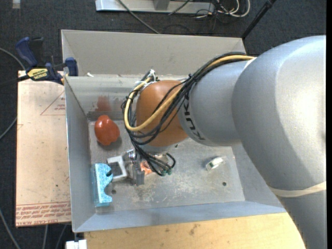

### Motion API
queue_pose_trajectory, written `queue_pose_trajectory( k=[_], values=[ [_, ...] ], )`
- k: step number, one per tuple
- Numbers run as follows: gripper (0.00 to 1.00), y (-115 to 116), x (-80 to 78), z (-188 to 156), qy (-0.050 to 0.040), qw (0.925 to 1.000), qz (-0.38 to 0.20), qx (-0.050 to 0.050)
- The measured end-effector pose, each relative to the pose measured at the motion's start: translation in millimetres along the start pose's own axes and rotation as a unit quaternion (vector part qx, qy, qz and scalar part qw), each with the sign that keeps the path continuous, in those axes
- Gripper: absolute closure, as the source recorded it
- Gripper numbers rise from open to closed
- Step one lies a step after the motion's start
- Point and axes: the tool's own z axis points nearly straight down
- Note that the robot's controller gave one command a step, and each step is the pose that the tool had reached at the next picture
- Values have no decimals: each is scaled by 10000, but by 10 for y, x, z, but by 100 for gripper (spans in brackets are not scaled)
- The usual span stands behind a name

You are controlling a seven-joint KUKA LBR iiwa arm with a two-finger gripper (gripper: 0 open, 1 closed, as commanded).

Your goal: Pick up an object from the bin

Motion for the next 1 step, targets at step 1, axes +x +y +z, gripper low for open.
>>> queue_pose_trajectory(
  k=[1],
  values=[
    [100, 206, -230, -244, 17, 10000, 38, 16]
  ],
)
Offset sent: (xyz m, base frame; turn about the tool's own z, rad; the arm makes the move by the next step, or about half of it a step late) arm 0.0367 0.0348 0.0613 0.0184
